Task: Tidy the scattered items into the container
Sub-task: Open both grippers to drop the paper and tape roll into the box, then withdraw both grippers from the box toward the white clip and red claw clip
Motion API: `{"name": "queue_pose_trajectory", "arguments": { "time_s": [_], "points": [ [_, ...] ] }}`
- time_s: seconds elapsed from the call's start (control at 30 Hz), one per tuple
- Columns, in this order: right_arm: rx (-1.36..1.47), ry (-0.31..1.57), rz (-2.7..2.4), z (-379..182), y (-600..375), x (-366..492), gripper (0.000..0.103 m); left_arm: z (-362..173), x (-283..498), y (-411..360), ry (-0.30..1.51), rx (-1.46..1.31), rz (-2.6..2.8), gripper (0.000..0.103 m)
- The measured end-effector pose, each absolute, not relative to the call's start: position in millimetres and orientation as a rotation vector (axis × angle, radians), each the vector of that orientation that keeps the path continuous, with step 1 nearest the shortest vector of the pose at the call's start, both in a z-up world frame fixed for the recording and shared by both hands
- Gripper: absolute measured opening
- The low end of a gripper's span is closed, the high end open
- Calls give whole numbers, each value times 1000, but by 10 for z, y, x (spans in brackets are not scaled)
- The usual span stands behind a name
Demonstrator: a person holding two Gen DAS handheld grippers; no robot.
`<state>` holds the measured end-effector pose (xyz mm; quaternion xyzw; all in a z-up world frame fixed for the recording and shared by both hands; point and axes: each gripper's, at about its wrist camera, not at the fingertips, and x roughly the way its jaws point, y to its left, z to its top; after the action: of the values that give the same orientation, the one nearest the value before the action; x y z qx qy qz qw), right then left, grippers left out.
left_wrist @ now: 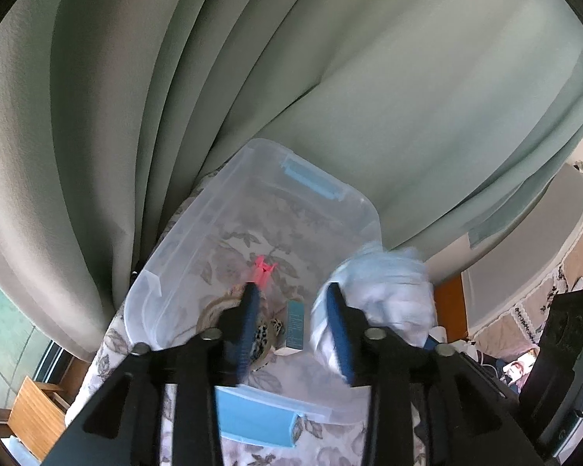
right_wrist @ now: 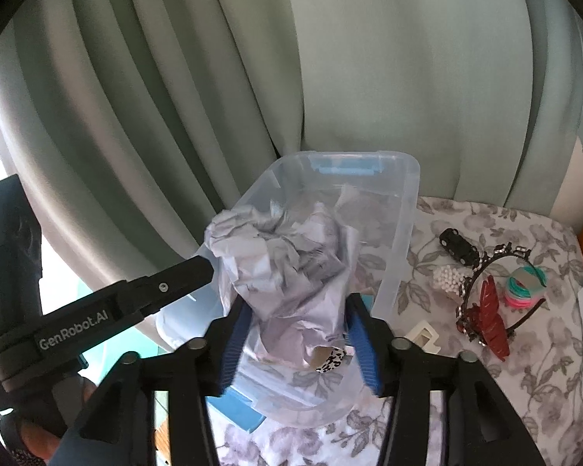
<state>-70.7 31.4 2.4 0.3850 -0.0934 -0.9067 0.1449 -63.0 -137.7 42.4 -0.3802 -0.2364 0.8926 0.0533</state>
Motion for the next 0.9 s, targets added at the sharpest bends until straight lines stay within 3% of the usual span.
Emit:
{"name": "queue_pose_trajectory", "arguments": {
  "time_s": [0.03, 0.1, 0.27, 0.9],
  "points": [
    [1109, -268, -2610, 26, 308, -700, 61, 439, -616, -1381, -720, -1149, 2717, 47],
    [1110, -265, -2607, 32, 302, -678, 62, 466, -601, -1398, -726, -1137, 2730, 60],
    [1113, -267, -2614, 34, 338, -612, 63, 542, -557, -1429, -730, -1112, 2763, 65],
    [1042, -426, -2675, 124, 915, -193, 64, 930, -323, -952, -564, -943, 2793, 66]
  ]
}}
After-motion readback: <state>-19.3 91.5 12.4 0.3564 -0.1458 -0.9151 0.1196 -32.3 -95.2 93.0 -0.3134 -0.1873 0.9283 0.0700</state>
